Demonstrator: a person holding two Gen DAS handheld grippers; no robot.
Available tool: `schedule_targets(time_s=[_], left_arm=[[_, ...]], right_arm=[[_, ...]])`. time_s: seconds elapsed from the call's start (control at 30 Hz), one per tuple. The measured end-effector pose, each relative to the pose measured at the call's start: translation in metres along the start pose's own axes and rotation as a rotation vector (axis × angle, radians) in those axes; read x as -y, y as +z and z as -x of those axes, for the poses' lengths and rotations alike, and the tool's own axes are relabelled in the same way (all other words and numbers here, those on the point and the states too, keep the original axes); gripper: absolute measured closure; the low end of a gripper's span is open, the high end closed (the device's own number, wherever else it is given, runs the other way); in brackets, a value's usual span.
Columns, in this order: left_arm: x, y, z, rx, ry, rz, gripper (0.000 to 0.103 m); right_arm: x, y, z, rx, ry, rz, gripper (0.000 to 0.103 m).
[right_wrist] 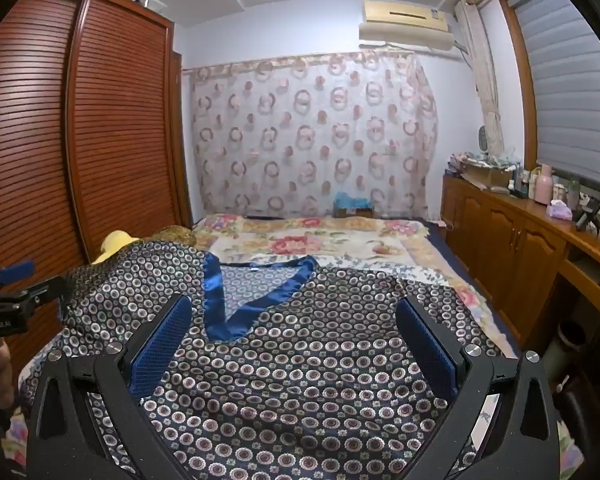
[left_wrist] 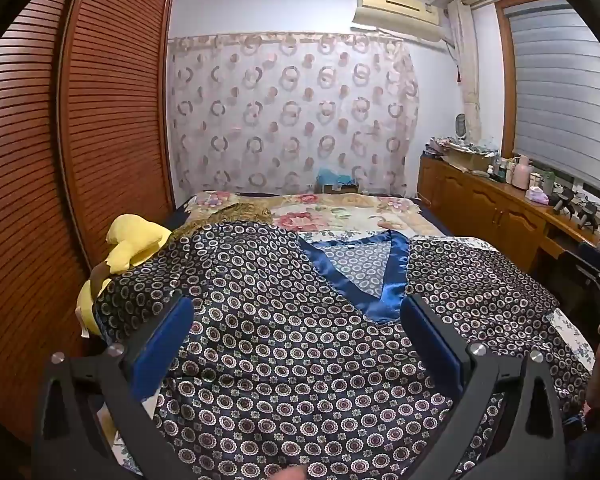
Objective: Fold small clothes
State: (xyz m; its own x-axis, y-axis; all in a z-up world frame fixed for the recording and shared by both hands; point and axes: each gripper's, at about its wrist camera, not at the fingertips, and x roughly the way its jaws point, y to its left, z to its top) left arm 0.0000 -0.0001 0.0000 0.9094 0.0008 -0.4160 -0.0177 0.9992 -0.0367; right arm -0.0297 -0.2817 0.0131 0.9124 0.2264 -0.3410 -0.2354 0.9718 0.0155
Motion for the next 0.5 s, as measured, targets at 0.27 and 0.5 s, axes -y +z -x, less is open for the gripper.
schedule_targets(time_s=[0.27, 0.5], left_arm=[[-0.0018, 0.0021, 0.0000, -0.005, -0.010, 0.001, 0.000], [0.0002, 0.0020, 0.0031, 0.002, -0.010, -0.001, 0.000]], right_arm=[[-0.0001, -0.0001, -0.0013, 0.002, -0.002, -0.002, 0.000], [-0.0010, -0.0020, -0.0017, 0.000, -0.003, -0.004, 0.000]])
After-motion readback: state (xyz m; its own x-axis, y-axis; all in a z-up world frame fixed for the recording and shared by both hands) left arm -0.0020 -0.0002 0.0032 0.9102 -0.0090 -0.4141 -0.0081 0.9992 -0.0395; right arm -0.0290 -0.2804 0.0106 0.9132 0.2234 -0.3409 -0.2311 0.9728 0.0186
